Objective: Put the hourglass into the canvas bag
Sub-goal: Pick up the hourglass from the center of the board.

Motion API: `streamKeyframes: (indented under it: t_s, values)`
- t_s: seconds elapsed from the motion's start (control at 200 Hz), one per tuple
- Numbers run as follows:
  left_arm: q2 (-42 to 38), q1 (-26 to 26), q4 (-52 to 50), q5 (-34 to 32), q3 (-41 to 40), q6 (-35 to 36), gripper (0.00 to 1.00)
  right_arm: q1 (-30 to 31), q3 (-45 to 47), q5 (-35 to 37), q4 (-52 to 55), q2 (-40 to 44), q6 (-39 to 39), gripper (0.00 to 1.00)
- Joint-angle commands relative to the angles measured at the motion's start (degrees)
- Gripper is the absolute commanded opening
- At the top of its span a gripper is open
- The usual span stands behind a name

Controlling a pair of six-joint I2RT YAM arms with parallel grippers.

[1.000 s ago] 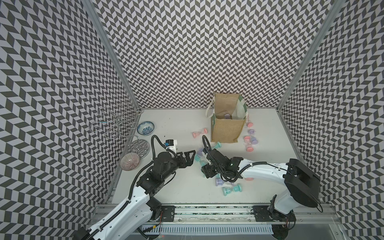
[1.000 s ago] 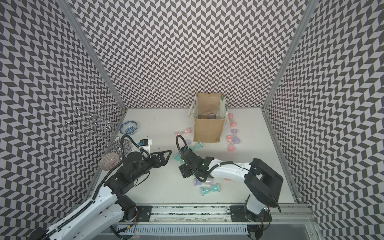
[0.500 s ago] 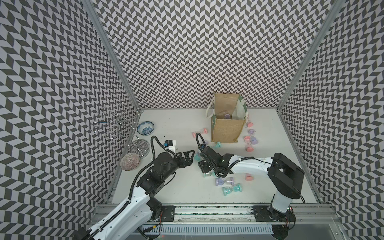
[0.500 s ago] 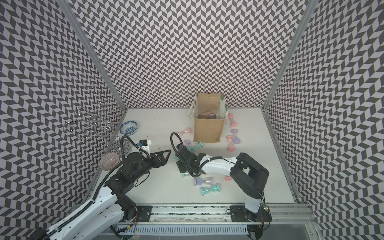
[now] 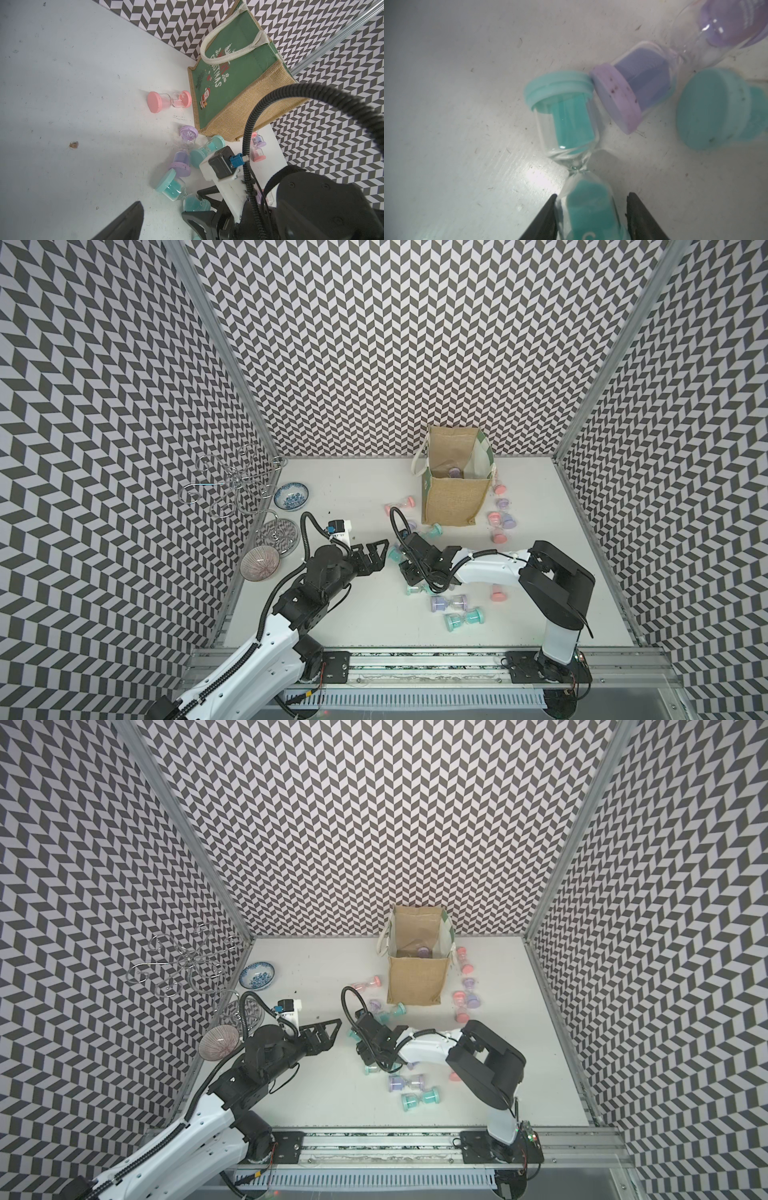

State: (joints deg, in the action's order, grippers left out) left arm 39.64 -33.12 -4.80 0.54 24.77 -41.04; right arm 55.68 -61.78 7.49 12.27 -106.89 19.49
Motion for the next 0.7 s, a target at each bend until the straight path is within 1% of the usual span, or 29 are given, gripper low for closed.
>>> streamKeyframes:
  t_s: [0.0,0.135,0.245,0.32,0.691]
  values:
    - [-0.2,-0.1,1.0,-0.9,-0.3,-0.4,0.99,-0.3,-1.0,-0.5,-2.8,-1.2,-0.5,0.47]
    - [-0.2,-0.1,1.1,-1.0,-0.1,-0.4,0.99,-0.3,-1.3,-1.4,-2.5,-0.6,-1.0,0.42]
    - [-0.2,-0.2,1.5,-1.0,0.0,-0.4,0.99,-0.3,-1.4,-1.7,-2.6,0.3,-1.5,0.41]
    - [-0.2,-0.1,1.5,-0.9,0.3,-0.4,0.99,-0.3,-1.8,-1.8,-2.1,1.2,-1.9,0.37]
    - [-1.6,-0.2,0.4,-1.5,3.2,0.0,0.99,-0.7,-1.4,-3.1,-1.2,8.8,-1.9,0.32]
